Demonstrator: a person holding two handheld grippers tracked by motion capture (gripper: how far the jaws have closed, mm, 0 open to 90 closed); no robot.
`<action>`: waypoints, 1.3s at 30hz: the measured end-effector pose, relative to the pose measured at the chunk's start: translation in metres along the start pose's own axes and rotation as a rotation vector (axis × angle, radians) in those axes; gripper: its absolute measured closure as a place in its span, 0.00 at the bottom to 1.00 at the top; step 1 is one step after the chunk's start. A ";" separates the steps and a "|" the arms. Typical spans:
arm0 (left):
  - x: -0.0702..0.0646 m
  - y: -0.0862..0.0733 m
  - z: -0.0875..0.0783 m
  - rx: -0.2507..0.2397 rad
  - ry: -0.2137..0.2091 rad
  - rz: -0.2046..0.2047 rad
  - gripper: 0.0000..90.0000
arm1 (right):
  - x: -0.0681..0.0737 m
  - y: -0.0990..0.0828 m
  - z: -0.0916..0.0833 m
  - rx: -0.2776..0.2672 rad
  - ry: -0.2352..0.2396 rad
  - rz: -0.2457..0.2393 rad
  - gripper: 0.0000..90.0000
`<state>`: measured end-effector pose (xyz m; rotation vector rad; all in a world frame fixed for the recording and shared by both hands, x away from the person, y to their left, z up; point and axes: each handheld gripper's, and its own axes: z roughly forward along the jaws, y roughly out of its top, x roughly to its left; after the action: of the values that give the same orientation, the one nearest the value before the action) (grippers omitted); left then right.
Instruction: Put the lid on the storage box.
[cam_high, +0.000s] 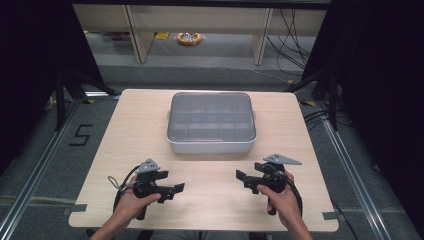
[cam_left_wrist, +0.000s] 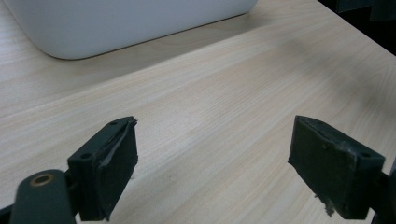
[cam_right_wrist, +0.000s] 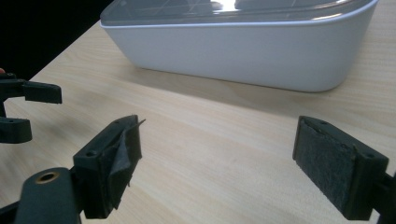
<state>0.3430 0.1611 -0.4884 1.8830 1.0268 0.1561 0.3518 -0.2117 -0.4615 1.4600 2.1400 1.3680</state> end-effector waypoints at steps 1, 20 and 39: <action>0.000 -0.001 -0.001 0.004 0.008 0.014 0.17 | 0.001 -0.002 -0.002 0.009 -0.001 -0.010 0.18; -0.021 -0.028 -0.004 0.032 -0.002 0.014 0.17 | 0.017 -0.044 -0.006 0.091 0.022 -0.100 0.18; -0.051 -0.046 0.000 0.130 -0.034 0.070 0.17 | 0.038 -0.071 -0.015 0.167 0.040 -0.205 0.18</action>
<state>0.2832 0.1340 -0.5086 2.0336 0.9691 0.0997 0.2801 -0.1948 -0.4967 1.2341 2.4032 1.1813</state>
